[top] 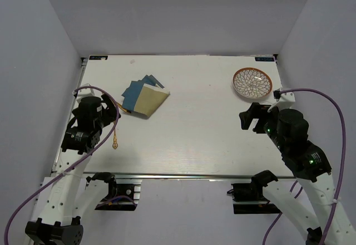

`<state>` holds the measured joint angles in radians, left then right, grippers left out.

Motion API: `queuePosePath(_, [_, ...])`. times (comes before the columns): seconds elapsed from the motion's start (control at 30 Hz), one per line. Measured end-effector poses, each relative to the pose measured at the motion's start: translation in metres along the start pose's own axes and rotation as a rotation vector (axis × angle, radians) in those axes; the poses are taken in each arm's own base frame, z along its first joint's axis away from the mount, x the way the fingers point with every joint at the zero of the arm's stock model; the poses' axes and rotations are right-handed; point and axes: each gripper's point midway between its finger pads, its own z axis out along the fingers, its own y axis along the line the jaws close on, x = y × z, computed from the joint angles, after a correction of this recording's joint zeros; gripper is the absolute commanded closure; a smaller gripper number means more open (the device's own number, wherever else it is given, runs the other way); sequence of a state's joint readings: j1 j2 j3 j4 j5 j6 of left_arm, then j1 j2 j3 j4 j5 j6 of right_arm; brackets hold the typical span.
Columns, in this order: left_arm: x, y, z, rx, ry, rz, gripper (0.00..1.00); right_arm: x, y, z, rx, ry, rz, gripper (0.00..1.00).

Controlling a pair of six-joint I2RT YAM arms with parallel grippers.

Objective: Set the dinner table for one person

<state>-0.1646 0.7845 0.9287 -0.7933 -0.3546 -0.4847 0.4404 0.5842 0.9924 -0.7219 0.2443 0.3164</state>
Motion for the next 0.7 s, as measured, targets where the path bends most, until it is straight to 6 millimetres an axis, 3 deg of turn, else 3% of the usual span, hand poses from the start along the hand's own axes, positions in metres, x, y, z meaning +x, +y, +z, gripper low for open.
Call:
queuePosePath(0.3, [0.007,0.005,0.006,-0.058,0.048,-0.038,0.02,0.0,0.004,-0.004,-0.029,-0.008,-0.009,0.11])
queuePosePath(0.43, [0.004,-0.006,0.015,-0.047,0.096,-0.072,0.02,0.004,0.017,-0.004,-0.117,-0.002,-0.028,0.11])
queuePosePath(0.57, [0.002,-0.04,0.044,0.011,0.201,-0.085,0.02,0.014,0.045,-0.006,-0.289,0.029,-0.057,0.11])
queuePosePath(0.7, [-0.002,-0.064,0.091,0.037,0.277,-0.096,0.02,0.025,0.075,-0.015,-0.482,0.072,-0.085,0.11])
